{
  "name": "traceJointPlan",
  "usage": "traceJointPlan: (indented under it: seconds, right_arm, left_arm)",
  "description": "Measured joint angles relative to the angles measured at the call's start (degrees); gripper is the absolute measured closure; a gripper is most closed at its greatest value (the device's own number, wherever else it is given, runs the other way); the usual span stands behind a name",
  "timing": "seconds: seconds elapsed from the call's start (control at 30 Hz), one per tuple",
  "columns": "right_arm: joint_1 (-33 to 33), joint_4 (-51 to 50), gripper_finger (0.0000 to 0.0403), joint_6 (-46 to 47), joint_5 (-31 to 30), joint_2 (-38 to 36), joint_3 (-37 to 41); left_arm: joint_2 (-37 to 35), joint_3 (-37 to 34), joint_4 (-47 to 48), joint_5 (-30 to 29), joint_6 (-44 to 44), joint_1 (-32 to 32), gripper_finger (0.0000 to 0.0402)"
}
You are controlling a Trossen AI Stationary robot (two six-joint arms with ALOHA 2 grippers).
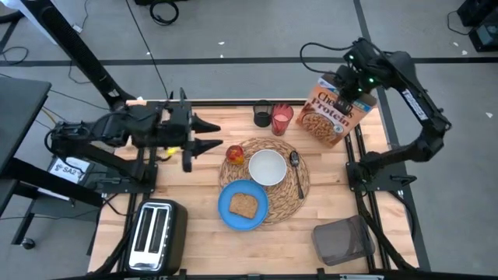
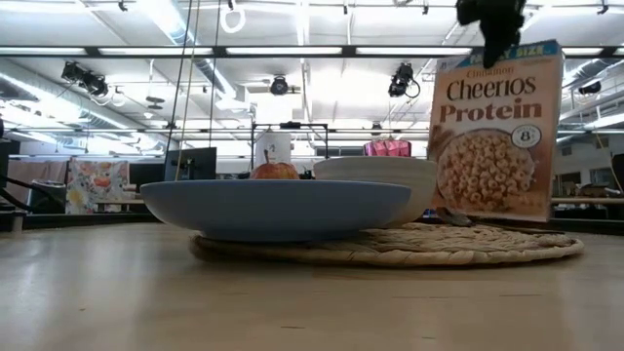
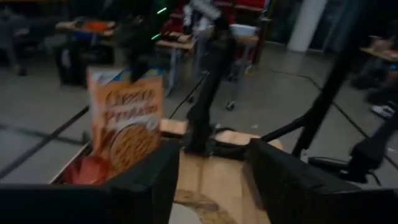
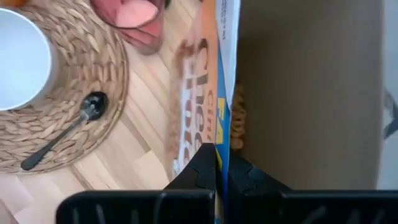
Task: Arrange a breakfast setting
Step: Pour the brown cereal from the orange cereal box into the white bowl
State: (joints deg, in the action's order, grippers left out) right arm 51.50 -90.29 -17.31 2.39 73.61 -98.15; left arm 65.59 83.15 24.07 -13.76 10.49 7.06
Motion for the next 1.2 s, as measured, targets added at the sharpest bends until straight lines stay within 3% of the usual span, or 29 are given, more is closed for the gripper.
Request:
traceJointPlan:
  seconds: [0.3,0.47,0.77,1.2]
  right_arm:
    - [-8.24,0.06,0.04,-0.01,0.24,-8.07,0.0]
    - [-12.8,0.06,0.0401,-0.57,4.97,-10.44,0.0]
    - [-21.59,0.34,0.0402,-0.28,6.87,-11.84,0.0]
    - [-30.55,0.23,0.0402,-0.86,9.22,-16.38,-0.11]
  left_arm:
    - [6.43,0.0,2.34,4.95,3.54,-7.17,0.0124]
    - [12.71,0.0,0.74,5.62,6.33,-10.06,0.0111]
    - [22.62,-0.02,-8.79,8.13,3.5,-11.38,0.0092]
    - [29.25,0.01,-16.46,8.09,9.84,-11.26,0.0088]
